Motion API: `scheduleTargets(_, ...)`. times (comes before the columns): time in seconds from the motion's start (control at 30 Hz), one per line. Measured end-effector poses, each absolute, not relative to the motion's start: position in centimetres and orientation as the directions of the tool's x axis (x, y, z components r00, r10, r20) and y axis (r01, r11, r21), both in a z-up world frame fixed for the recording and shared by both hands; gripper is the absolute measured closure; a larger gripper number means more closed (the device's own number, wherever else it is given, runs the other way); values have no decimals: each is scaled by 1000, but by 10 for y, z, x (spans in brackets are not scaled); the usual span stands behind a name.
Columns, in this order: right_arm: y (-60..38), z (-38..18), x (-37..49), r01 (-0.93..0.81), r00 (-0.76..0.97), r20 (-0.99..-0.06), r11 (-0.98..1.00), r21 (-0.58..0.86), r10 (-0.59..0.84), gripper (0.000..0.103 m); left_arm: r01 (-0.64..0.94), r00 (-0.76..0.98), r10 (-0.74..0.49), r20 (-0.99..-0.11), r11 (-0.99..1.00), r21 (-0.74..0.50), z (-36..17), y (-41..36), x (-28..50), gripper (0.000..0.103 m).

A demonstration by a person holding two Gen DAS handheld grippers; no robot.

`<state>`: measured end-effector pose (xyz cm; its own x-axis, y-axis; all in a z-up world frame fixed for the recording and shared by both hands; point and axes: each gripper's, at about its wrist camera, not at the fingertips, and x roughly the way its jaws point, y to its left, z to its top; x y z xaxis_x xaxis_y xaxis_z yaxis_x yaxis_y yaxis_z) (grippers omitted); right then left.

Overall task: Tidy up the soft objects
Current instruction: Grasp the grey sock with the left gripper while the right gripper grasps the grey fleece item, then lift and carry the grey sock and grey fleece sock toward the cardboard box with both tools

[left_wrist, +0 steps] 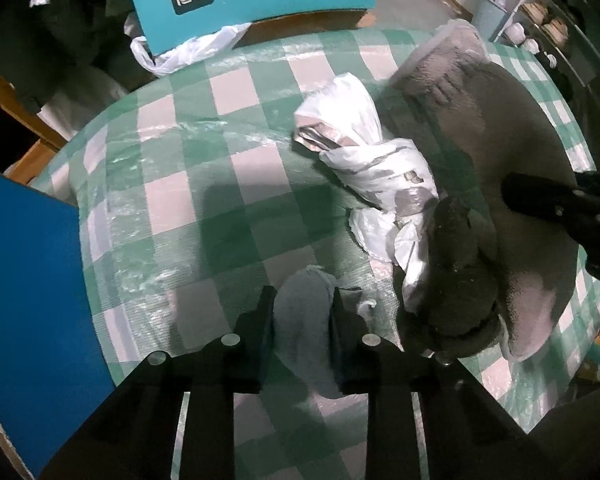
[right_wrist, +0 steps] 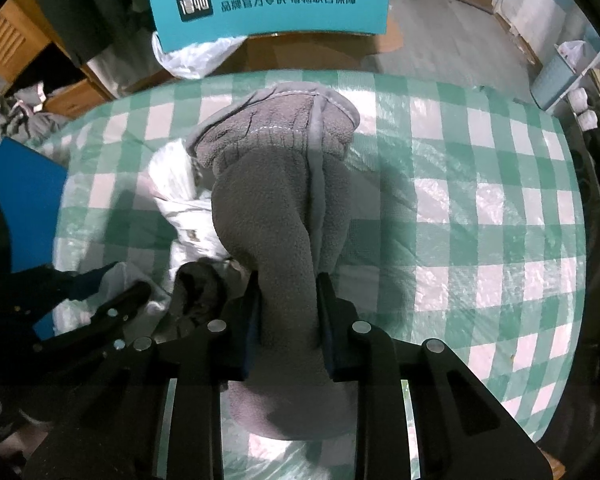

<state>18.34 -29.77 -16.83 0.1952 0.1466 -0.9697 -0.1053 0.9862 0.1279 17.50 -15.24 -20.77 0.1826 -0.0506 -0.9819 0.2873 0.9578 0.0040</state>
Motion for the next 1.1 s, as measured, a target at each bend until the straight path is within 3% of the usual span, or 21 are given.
scheduleTargets(1.1, -293, -85, 126, -171, 339, -925, 978, 121, 174, 80, 269, 389, 1, -921, 956, 115, -114, -125, 129, 82)
